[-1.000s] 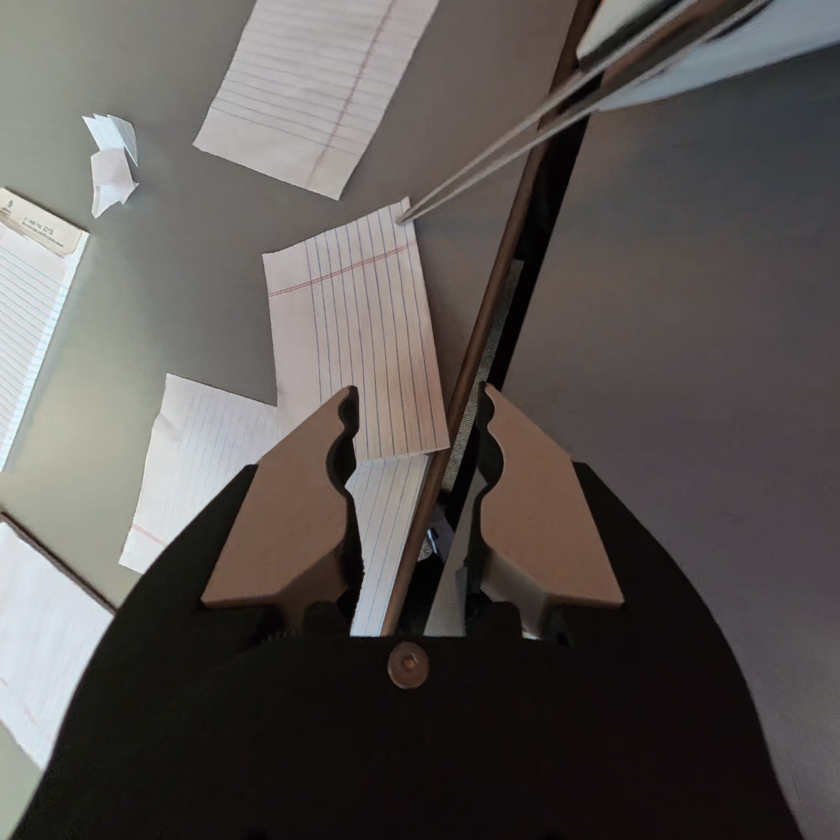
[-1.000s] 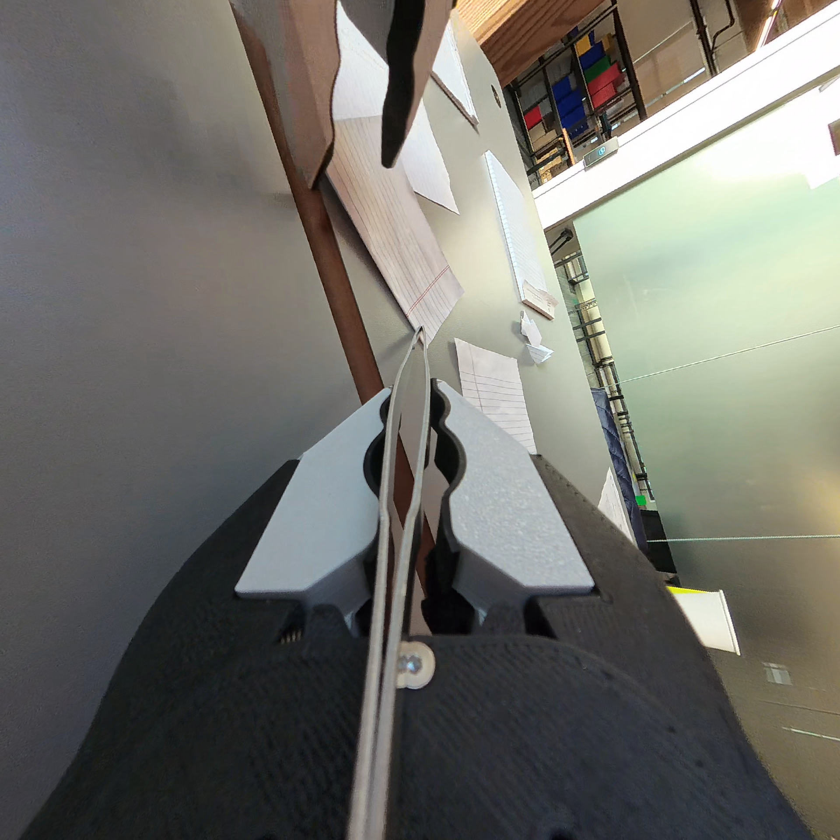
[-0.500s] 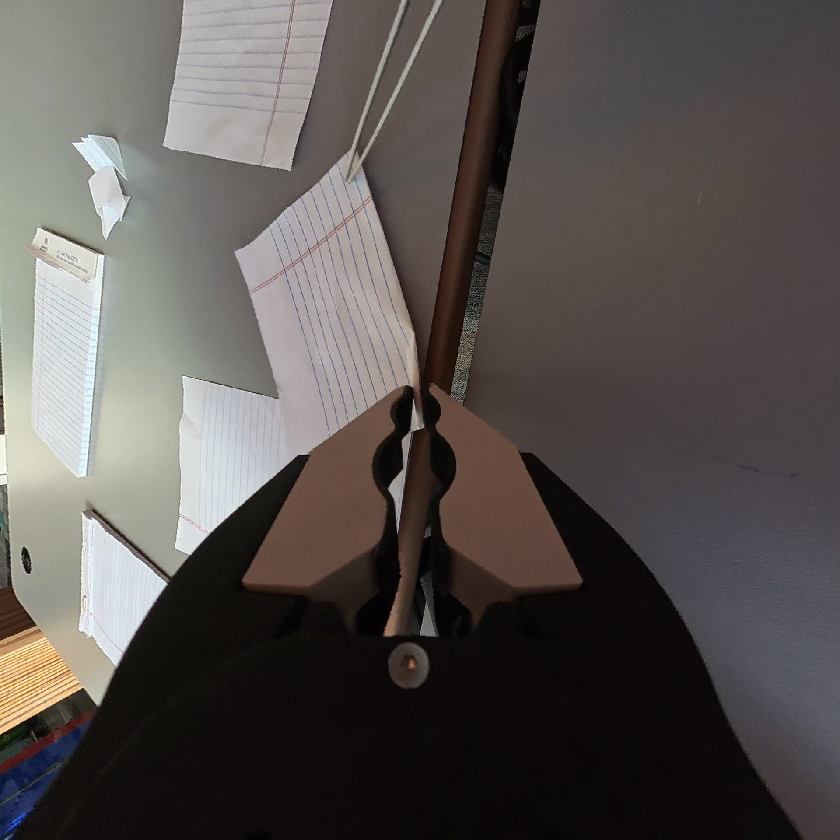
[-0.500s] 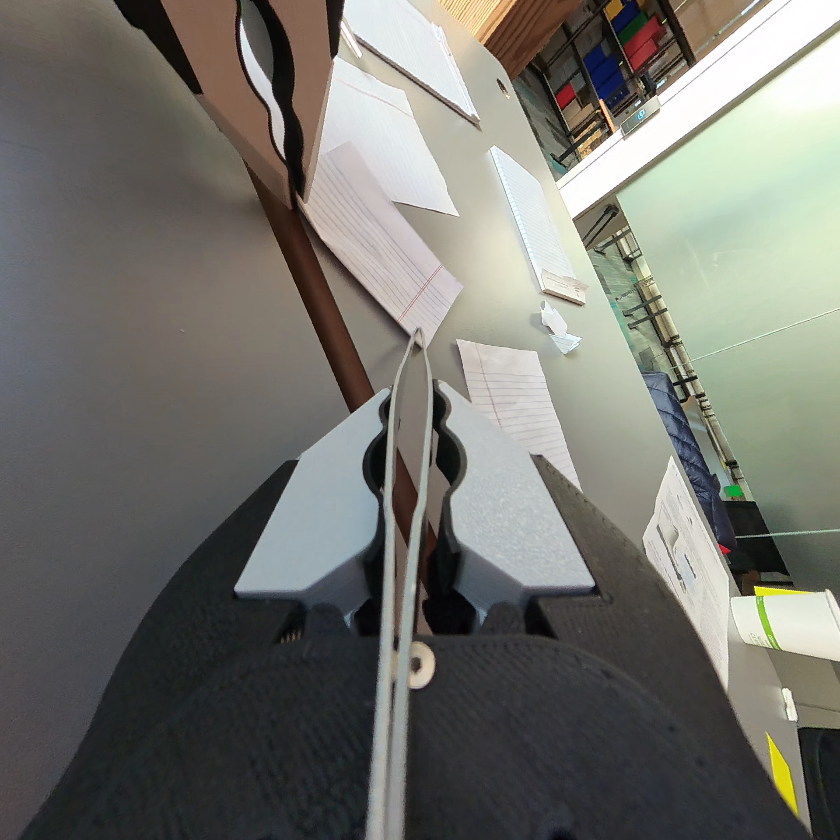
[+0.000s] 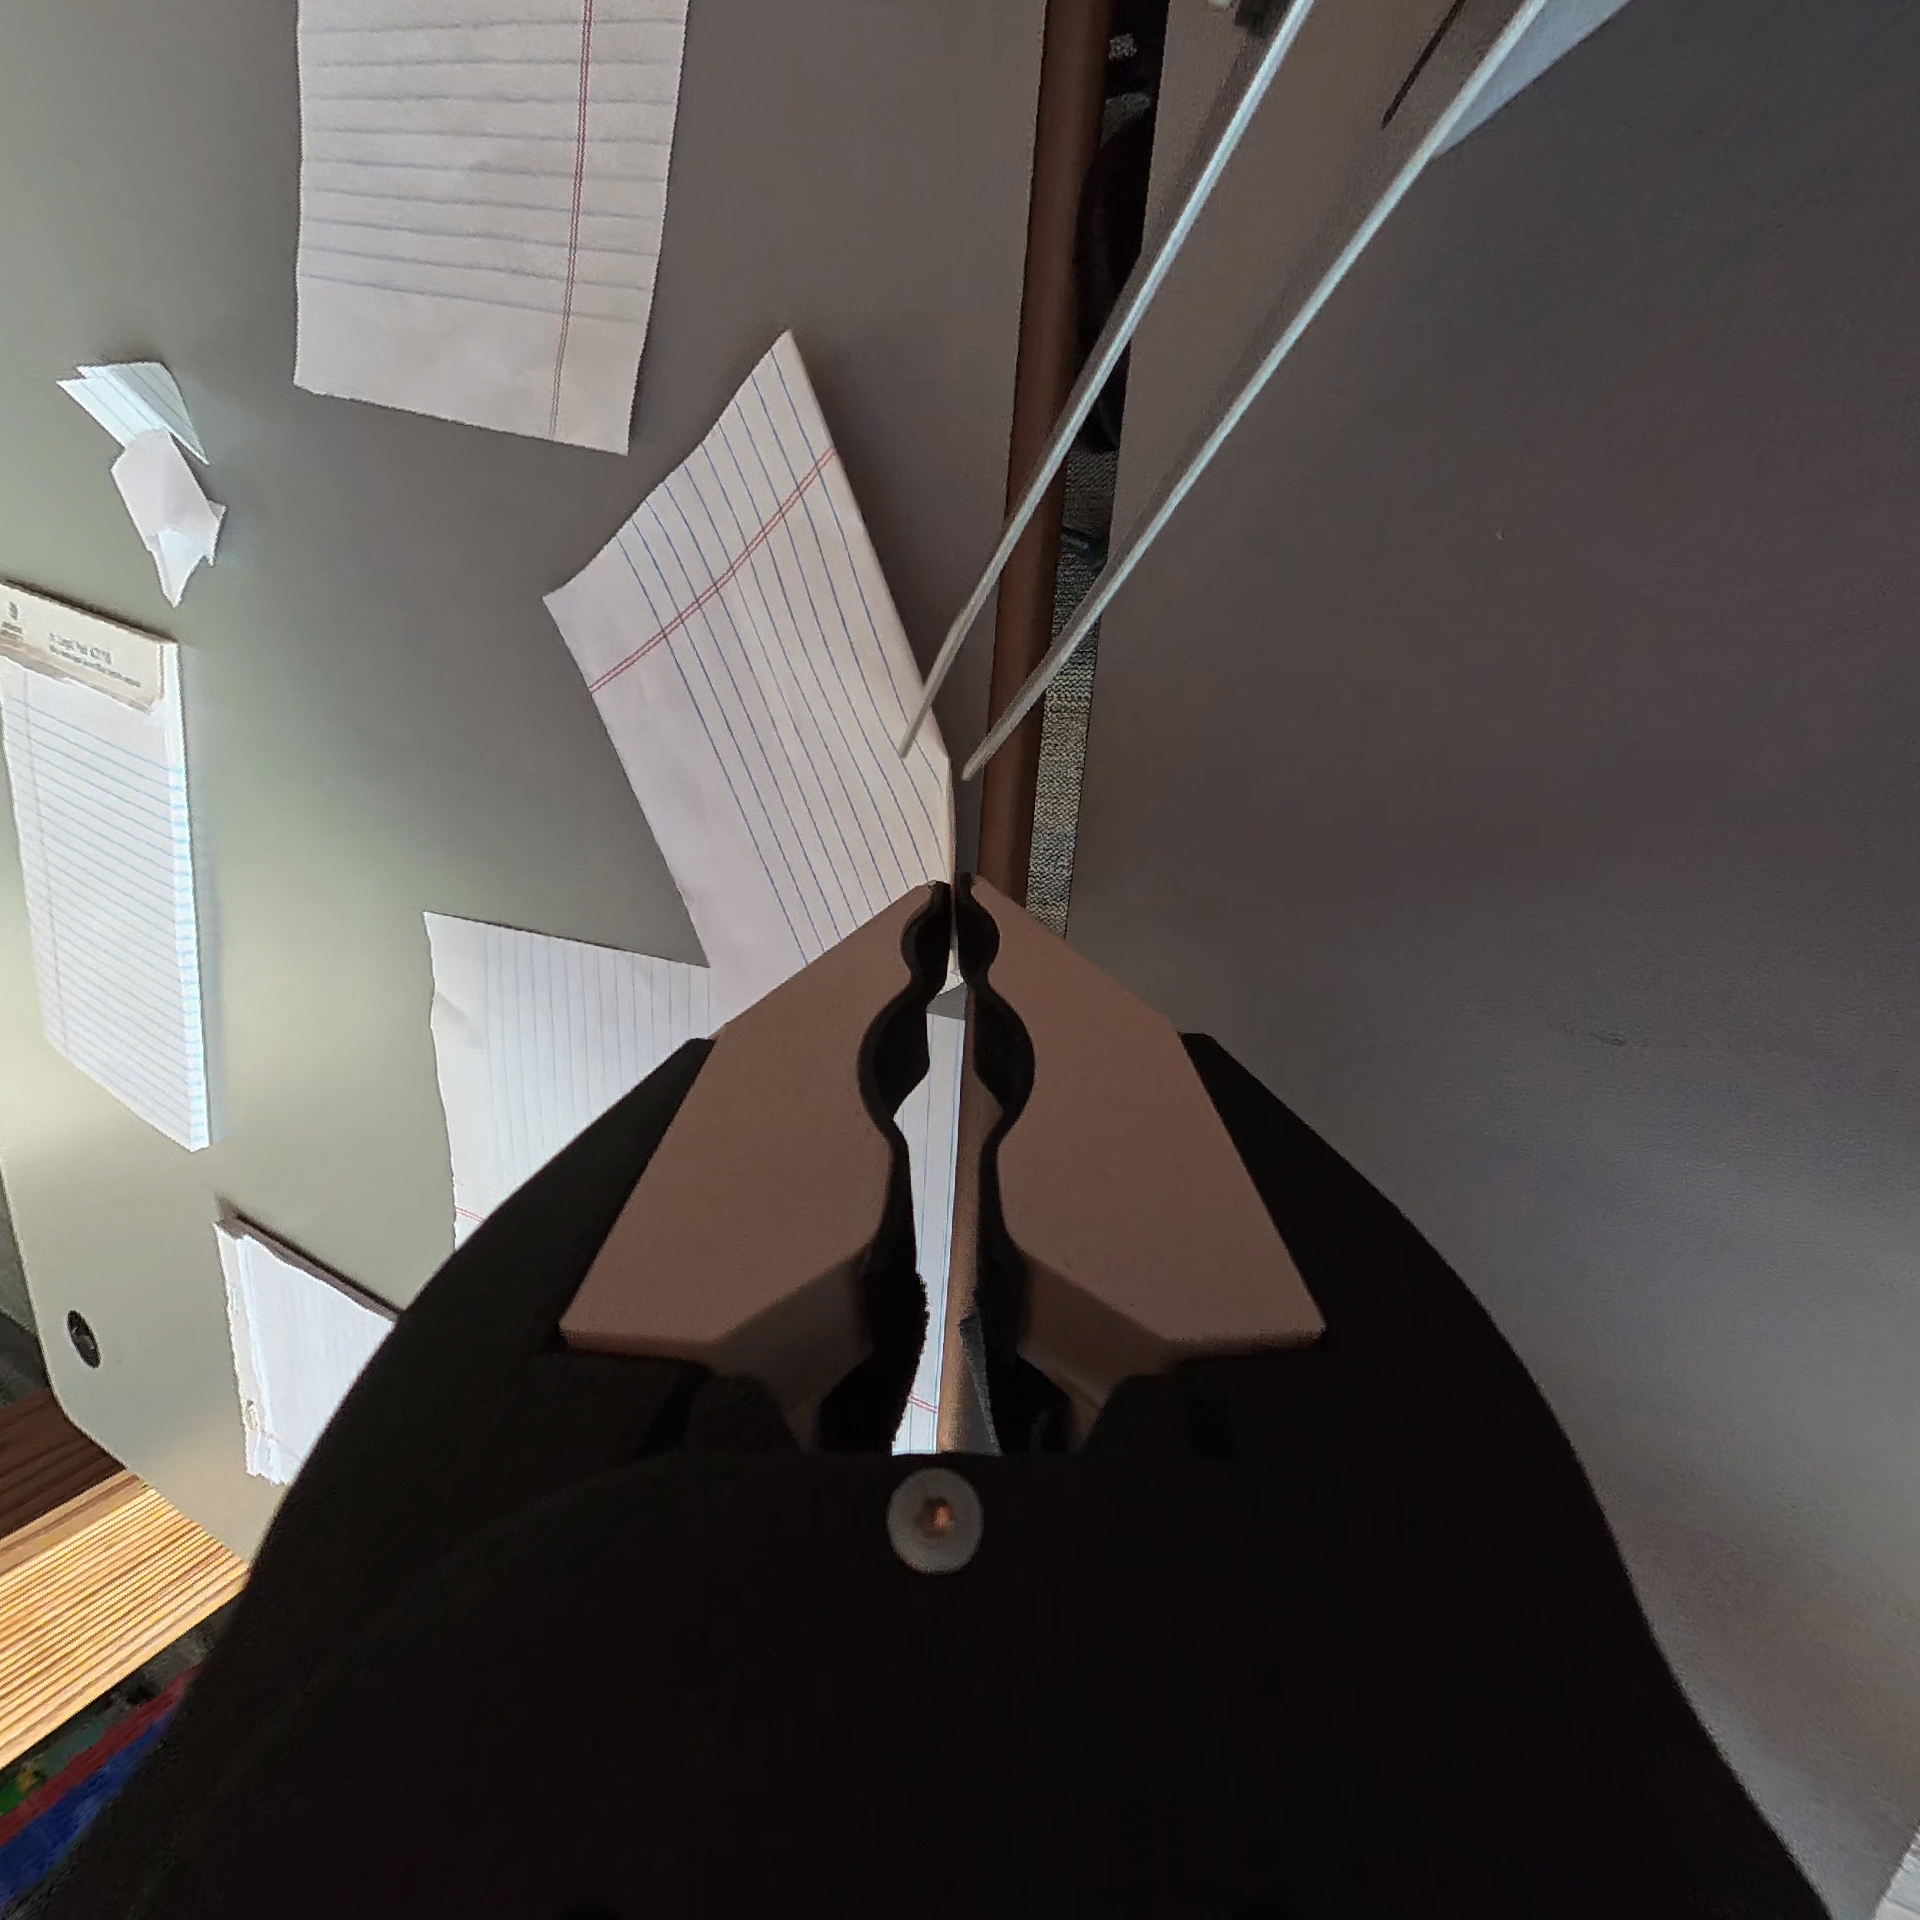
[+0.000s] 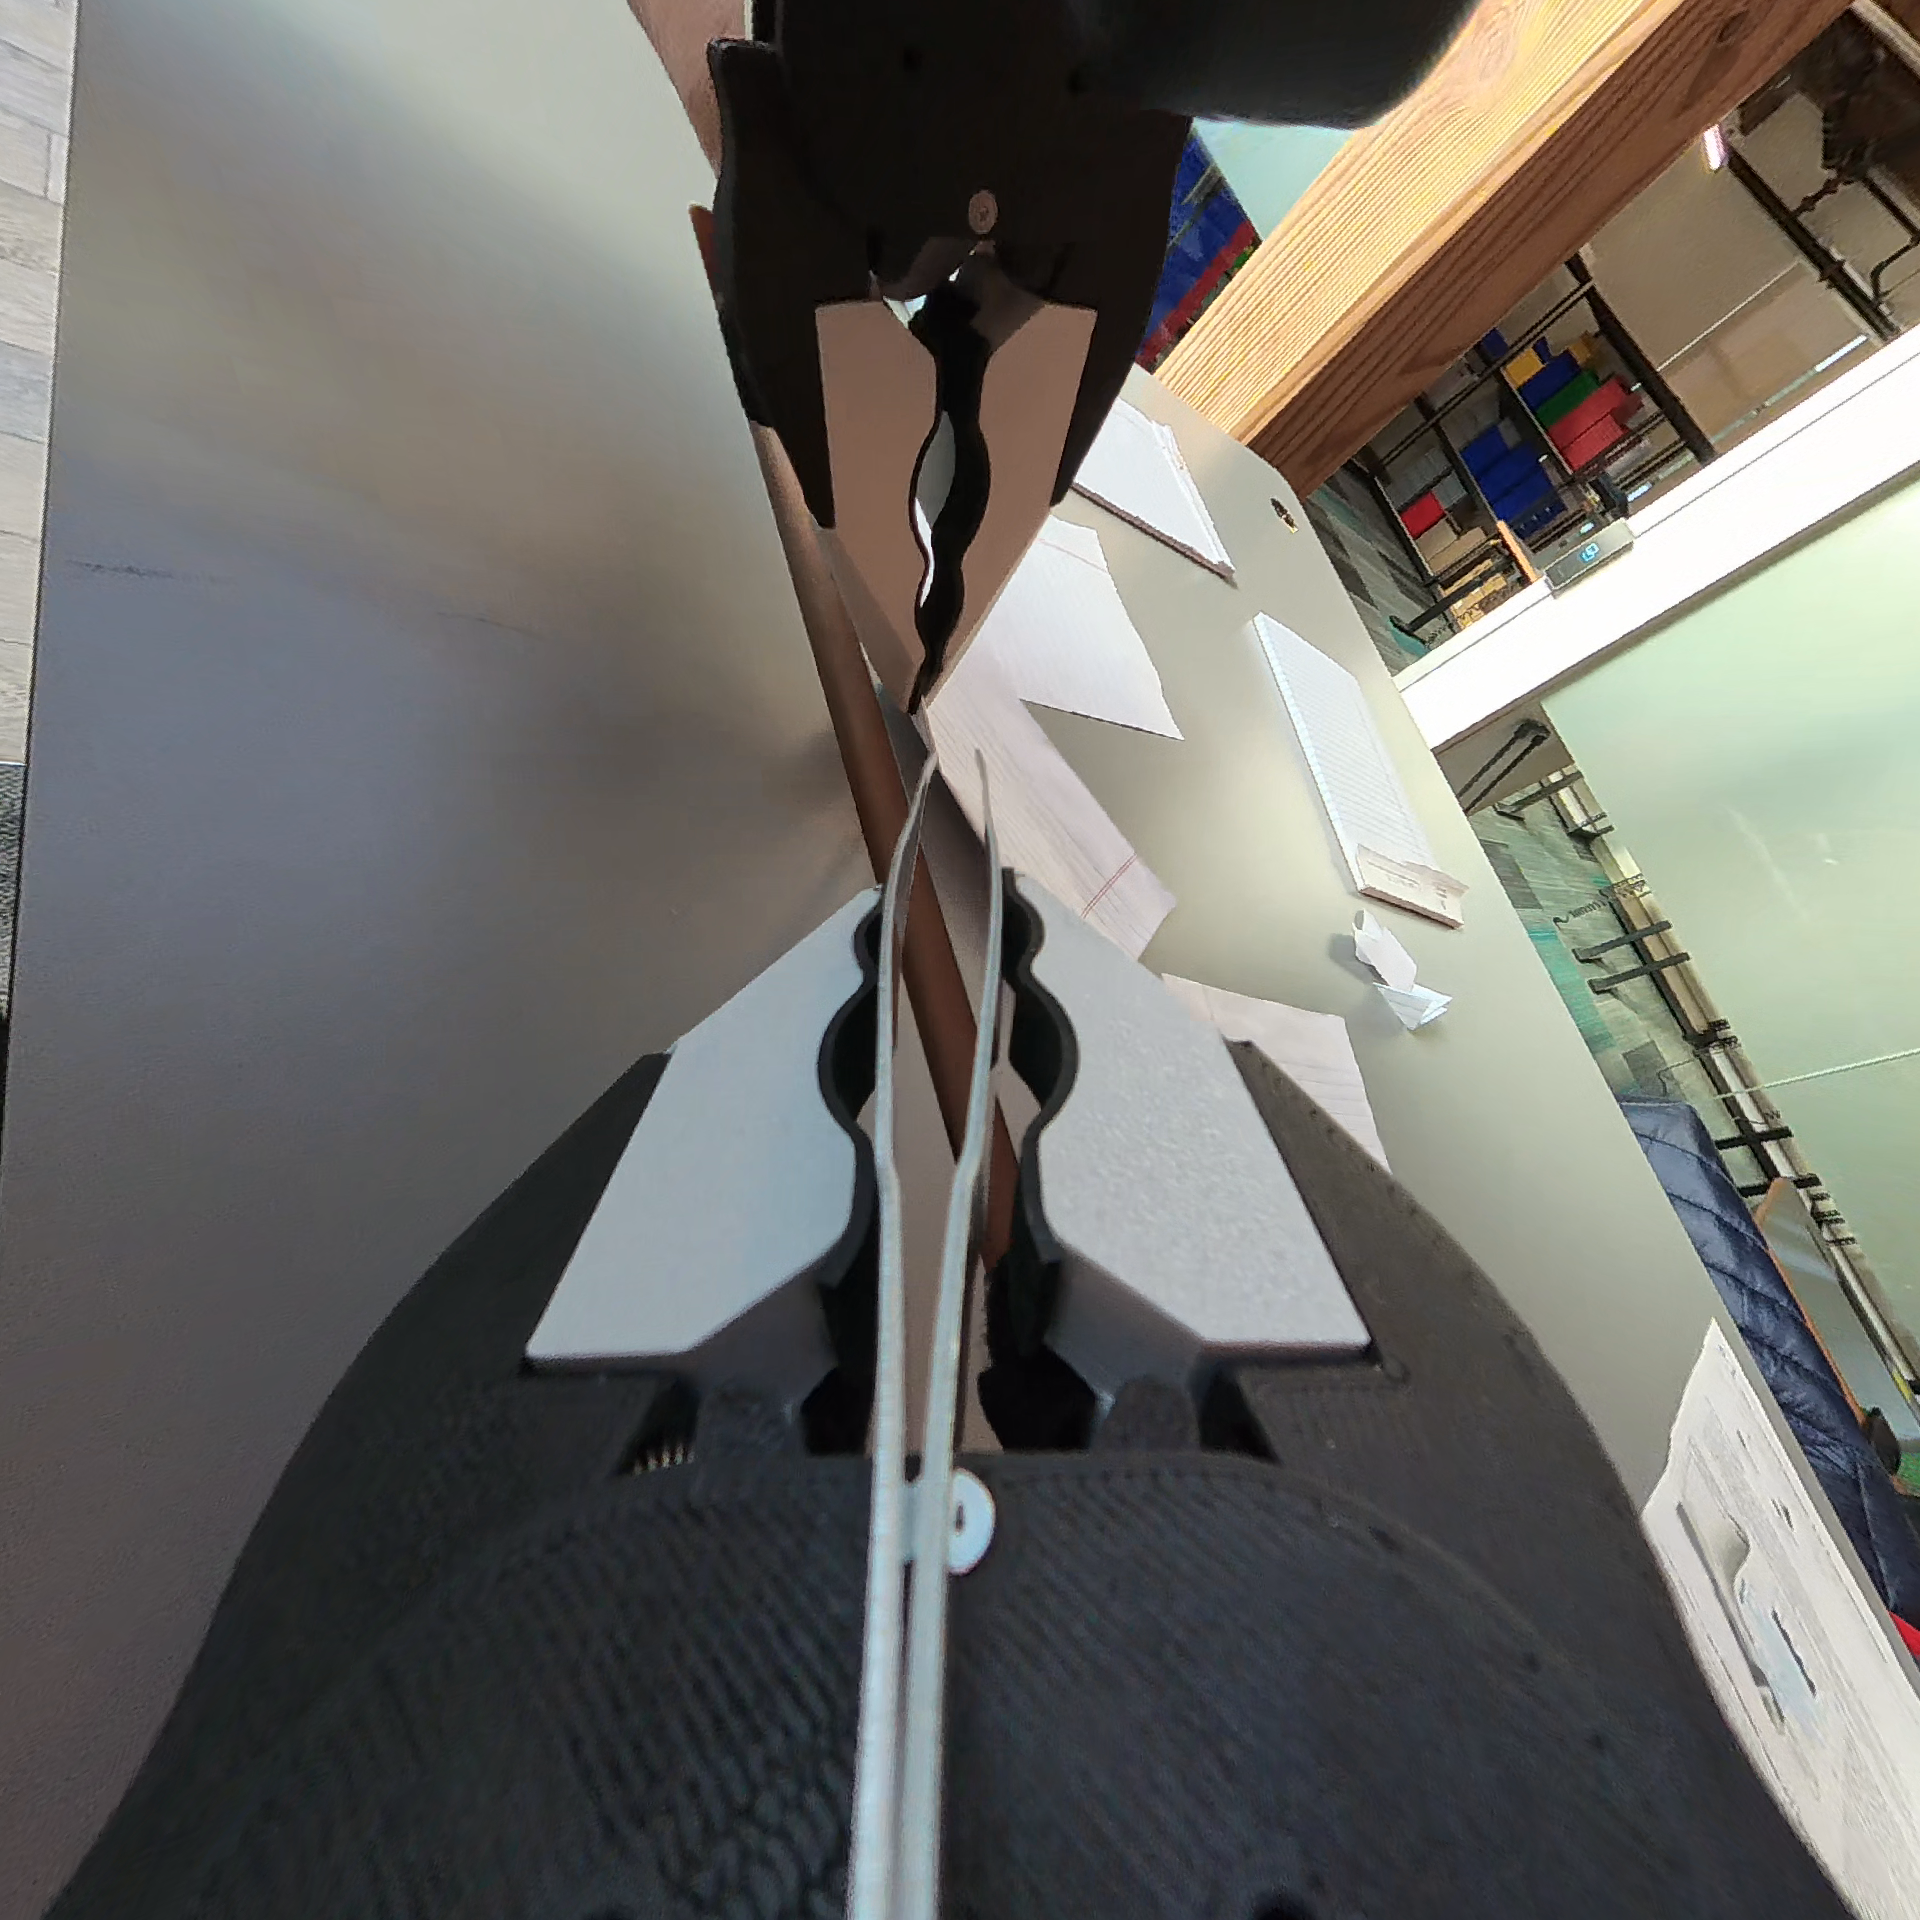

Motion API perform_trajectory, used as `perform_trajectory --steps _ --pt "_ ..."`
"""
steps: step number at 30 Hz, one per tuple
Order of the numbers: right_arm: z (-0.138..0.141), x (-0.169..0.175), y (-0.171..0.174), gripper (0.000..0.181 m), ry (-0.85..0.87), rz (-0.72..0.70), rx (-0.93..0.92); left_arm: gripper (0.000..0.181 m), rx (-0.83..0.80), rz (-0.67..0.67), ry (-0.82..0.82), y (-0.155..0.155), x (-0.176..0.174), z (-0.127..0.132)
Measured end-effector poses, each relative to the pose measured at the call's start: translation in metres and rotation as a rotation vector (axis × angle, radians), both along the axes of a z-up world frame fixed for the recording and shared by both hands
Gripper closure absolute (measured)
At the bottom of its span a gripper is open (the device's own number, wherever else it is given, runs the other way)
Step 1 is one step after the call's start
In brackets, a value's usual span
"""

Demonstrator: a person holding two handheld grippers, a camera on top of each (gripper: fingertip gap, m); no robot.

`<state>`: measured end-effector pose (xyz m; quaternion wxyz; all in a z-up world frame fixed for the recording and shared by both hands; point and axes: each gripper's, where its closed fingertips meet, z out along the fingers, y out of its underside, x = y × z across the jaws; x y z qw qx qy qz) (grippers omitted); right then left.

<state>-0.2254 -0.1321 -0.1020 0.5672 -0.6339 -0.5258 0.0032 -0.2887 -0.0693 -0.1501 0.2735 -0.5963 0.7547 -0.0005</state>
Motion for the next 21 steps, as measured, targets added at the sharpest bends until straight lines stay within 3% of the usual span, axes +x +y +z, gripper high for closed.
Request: perform_trajectory --steps 9,17,21 --pt "0.003 -0.011 0.004 0.163 -0.082 0.034 0.049 0.181 -0.030 0.013 0.065 0.004 -0.004 0.002" --pt "0.002 -0.014 0.009 0.163 -0.092 0.044 0.052 0.181 -0.079 0.003 0.021 -0.003 0.004 0.010" --pt "-0.002 -0.015 0.012 0.171 -0.088 0.029 0.026 0.177 -0.093 0.022 -0.035 -0.005 0.011 0.020"
